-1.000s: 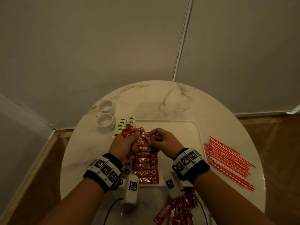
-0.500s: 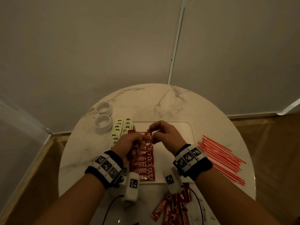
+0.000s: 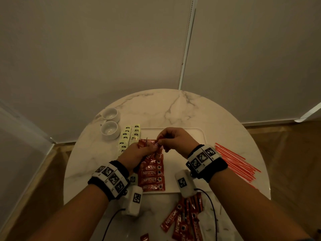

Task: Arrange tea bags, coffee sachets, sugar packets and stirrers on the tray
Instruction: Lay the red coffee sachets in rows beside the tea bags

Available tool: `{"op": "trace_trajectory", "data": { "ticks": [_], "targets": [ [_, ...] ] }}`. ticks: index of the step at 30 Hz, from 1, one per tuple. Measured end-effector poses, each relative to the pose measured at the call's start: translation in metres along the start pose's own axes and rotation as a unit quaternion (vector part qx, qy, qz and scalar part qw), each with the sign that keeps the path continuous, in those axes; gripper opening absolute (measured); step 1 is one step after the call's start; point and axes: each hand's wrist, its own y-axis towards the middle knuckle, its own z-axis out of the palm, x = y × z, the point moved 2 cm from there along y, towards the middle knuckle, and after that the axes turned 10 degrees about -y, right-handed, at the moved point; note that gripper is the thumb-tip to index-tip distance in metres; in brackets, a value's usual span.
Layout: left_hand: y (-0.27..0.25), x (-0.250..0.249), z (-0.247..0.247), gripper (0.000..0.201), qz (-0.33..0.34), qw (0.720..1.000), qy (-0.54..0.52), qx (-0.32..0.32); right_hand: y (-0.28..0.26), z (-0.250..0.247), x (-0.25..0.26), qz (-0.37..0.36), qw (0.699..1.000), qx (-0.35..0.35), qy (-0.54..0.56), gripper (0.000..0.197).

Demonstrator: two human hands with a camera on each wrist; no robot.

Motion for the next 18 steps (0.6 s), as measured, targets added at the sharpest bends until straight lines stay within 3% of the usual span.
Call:
{"op": "trace_trajectory", "data": {
  "ticks": [5, 8, 14, 18],
  "targets": [
    [0.0, -0.006, -0.001, 0.019, 0.015, 0.996, 0.066, -0.052, -0.002, -0.015, -0.008, 0.038, 0.997, -0.047, 0.053, 0.01],
    [0.001, -0.01, -0.006, 0.032, 0.043, 0.989, 0.126, -0.062, -0.003, -0.027, -0.015, 0.056, 0.992, -0.078, 0.087, 0.007],
    [0.01, -0.013, -0.003, 0.006, 0.088, 0.978, 0.156, -0.103, 0.0, -0.029, -0.019, 0.066, 0.986, -0.049, 0.145, 0.008],
    [0.019, -0.012, -0.012, 0.009, 0.085, 0.972, 0.168, -0.141, 0.007, -0.026, -0.028, 0.105, 0.979, -0.029, 0.171, 0.015]
  ]
}}
